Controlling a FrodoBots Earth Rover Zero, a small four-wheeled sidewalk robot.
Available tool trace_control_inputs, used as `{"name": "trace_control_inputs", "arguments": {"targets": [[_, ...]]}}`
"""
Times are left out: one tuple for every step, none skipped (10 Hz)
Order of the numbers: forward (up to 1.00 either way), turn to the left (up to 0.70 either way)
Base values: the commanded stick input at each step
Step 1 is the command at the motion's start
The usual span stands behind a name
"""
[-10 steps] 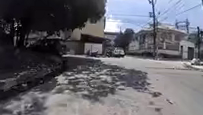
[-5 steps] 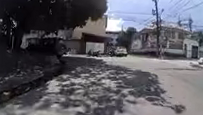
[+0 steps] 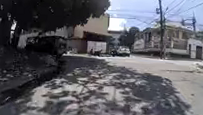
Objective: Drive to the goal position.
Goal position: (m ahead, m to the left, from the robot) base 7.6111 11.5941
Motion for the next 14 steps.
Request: {"name": "trace_control_inputs", "arguments": {"targets": [[1.0,-0.02],[1.0,-0.03],[1.0,-0.03],[1.0,-0.01],[1.0,-0.01],[1.0,-0.01],[1.0,-0.01],[1.0,-0.01],[1.0,-0.01],[1.0,-0.01],[1.0,-0.05],[1.0,-0.33],[1.0,-0.41],[1.0,-0.41]]}}
